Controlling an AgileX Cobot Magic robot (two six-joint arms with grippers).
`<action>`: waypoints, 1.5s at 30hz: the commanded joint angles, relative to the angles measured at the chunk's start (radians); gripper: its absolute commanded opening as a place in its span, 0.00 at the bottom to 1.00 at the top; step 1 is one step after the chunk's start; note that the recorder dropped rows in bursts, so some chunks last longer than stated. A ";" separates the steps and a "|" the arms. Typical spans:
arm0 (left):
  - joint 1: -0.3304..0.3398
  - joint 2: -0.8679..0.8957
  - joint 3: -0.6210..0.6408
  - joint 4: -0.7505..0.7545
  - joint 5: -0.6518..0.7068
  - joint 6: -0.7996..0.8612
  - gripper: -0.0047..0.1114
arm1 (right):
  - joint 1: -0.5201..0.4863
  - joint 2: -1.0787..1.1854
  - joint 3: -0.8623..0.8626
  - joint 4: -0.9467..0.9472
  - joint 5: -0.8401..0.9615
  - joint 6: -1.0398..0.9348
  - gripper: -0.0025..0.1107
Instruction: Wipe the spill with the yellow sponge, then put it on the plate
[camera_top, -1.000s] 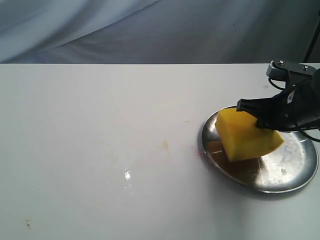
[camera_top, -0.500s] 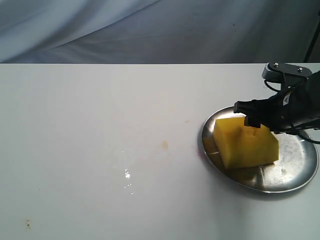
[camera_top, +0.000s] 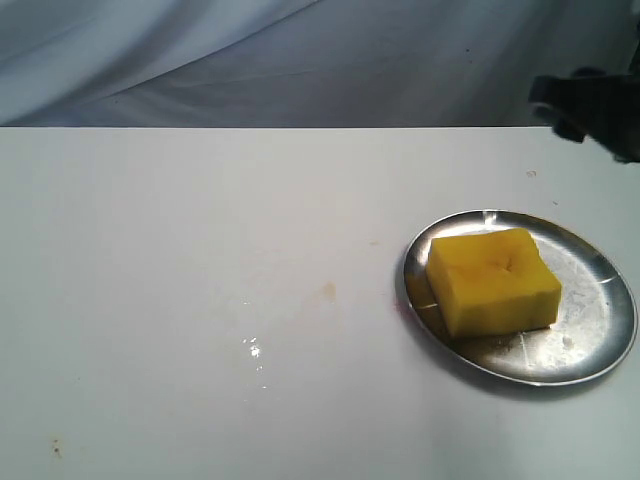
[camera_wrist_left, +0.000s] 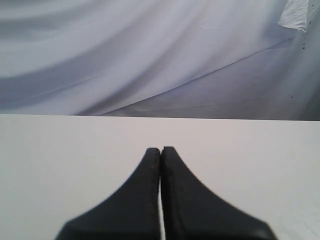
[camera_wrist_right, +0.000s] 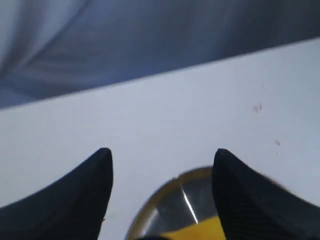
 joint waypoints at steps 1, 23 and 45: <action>-0.001 -0.002 0.004 0.001 -0.004 -0.001 0.05 | -0.065 -0.186 0.085 -0.015 -0.115 -0.007 0.45; -0.001 -0.002 0.004 0.001 -0.004 -0.001 0.05 | -0.142 -1.028 0.210 -0.080 0.056 -0.050 0.05; -0.001 -0.002 0.004 0.001 -0.004 -0.003 0.05 | -0.140 -1.293 0.210 -0.125 0.245 -0.120 0.05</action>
